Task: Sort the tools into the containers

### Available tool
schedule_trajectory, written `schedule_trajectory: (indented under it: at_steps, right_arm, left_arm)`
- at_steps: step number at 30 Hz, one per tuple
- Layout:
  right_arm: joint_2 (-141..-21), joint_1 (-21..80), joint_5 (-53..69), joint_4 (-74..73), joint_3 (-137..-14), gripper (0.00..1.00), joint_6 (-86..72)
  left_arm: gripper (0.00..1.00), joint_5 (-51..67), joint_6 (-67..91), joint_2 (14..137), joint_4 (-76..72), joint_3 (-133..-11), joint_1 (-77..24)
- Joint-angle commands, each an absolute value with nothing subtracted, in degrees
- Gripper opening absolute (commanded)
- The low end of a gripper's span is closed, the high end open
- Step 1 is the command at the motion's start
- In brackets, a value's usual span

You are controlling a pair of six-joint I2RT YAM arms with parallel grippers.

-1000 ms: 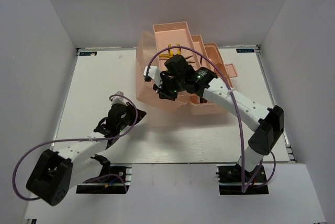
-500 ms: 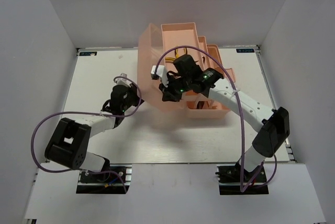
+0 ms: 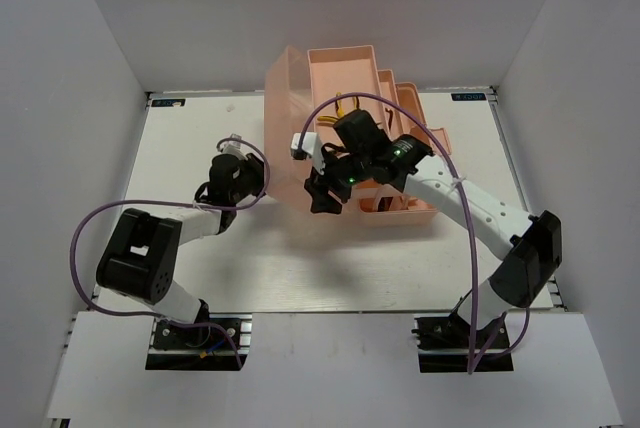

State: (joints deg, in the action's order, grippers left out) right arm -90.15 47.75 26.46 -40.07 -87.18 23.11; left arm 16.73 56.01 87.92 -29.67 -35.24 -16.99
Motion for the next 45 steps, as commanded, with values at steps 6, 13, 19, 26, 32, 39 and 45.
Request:
schedule_trajectory:
  at_steps: [6, 13, 19, 26, 32, 39, 45]
  right_arm:
    - [-85.0, 47.1, 18.9, -42.6, -90.7, 0.63, 24.6]
    - [-82.4, 47.1, 11.7, -46.1, -98.2, 0.50, 24.2]
    - [-79.6, 43.6, -26.0, -28.5, -95.2, 0.00, 20.1]
    - [-78.8, 23.5, -29.7, -24.4, -88.2, 0.00, 19.1]
    - [-83.3, 6.5, -14.5, -31.2, -76.3, 0.00, 10.3]
    - [-93.1, -1.0, 9.5, -37.2, -72.7, 0.00, 6.7]
    - [-96.2, -4.0, 16.2, -38.1, -73.3, 0.00, 5.1]
  left_arm:
    - [0.22, 20.4, 56.1, 89.6, -32.3, -38.8, -16.0]
    - [0.22, 20.4, 53.2, 89.7, -29.0, -41.9, -16.0]
    - [0.22, 19.3, 48.8, 87.0, -24.0, -45.8, -16.0]
    - [0.22, 20.5, 43.2, 86.5, -17.5, -54.5, -17.2]
    - [0.22, 28.3, 41.9, 92.6, -13.7, -69.0, -17.8]
    - [0.22, 42.1, 42.4, 105.7, -9.9, -85.5, -21.0]
    - [0.25, 51.0, 43.9, 114.2, -9.9, -94.8, -24.1]
